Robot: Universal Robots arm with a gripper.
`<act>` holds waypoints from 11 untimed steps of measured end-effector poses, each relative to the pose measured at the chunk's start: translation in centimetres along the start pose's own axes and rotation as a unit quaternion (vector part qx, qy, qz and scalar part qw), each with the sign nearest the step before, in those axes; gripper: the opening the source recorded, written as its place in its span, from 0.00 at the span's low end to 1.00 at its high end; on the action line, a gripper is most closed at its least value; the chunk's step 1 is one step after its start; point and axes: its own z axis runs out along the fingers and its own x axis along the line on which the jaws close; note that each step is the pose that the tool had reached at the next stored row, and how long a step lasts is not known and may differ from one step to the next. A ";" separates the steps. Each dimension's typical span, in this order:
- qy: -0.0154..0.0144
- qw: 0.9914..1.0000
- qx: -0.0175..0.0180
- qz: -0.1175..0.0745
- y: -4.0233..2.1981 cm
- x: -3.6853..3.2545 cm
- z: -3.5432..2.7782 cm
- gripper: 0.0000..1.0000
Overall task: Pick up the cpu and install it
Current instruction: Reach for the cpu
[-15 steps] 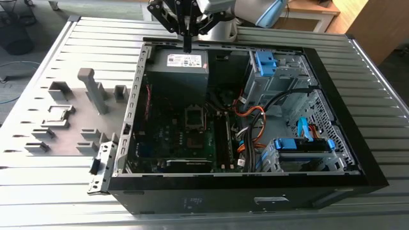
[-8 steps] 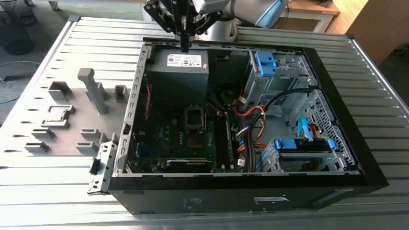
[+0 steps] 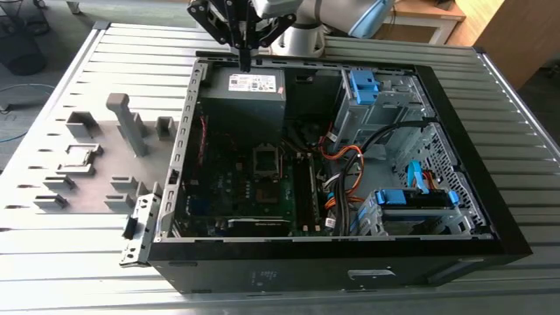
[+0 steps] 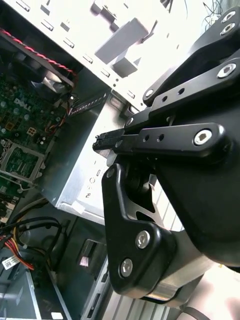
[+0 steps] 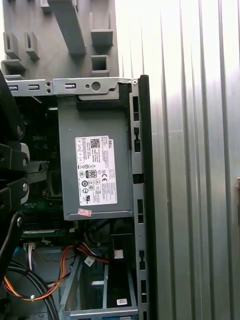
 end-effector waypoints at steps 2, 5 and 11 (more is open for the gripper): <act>0.000 1.000 0.000 0.000 -0.02 0.30 -0.01 0.11; 0.000 1.000 0.000 0.000 -0.06 0.77 -0.02 0.11; 0.000 1.000 0.000 0.000 -0.14 1.81 -0.04 0.11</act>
